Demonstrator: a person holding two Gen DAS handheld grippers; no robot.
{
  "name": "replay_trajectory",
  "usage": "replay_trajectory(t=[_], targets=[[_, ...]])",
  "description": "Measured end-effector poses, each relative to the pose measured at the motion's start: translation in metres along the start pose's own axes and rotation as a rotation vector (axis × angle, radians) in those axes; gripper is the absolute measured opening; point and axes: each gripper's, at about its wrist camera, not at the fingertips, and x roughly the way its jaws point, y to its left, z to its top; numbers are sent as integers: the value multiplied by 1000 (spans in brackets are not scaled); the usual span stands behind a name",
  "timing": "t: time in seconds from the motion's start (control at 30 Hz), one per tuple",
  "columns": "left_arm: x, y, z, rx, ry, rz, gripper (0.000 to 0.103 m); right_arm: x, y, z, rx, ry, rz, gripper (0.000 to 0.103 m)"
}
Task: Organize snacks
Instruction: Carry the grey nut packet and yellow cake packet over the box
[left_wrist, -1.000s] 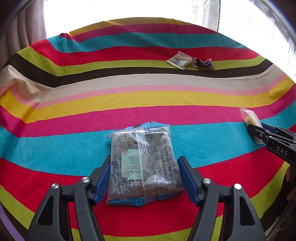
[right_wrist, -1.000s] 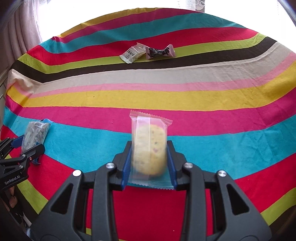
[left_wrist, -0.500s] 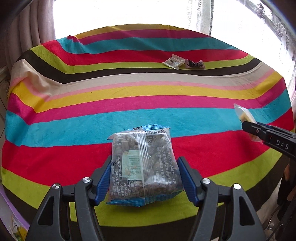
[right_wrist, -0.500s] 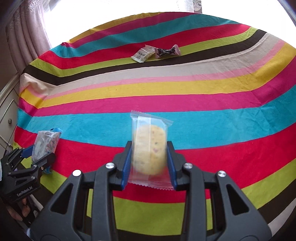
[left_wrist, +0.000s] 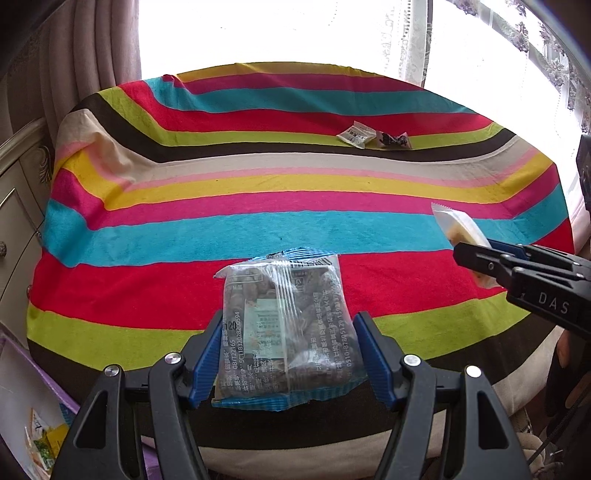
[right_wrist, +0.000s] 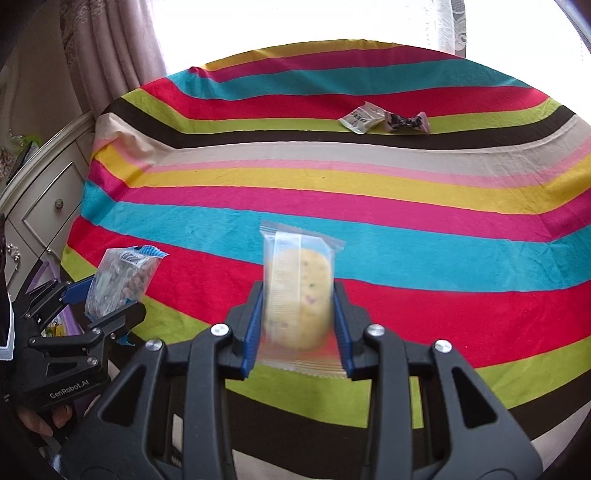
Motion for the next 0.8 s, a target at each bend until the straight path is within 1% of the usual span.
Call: replay_trajectory(t=[0.23,0.4,0.57,0.67,0.8], targets=[[-25,32,-13,-63,-19,9,68,-5,46,-2,-111,-1,64,39],[-45,54,-25,-103,-45,11,68,-3,76,-8,-178,19,108,39],[-70,78,-38,-135,-79,38,68,-9,114,-14,-276,23,162,39],[-83,96,-44,-166,-90,41,68,-13,136,-17,-321,31,199,39],[-99,116,-56,-212,-99,79,68,-14,167,-20,-387,48,252,39]])
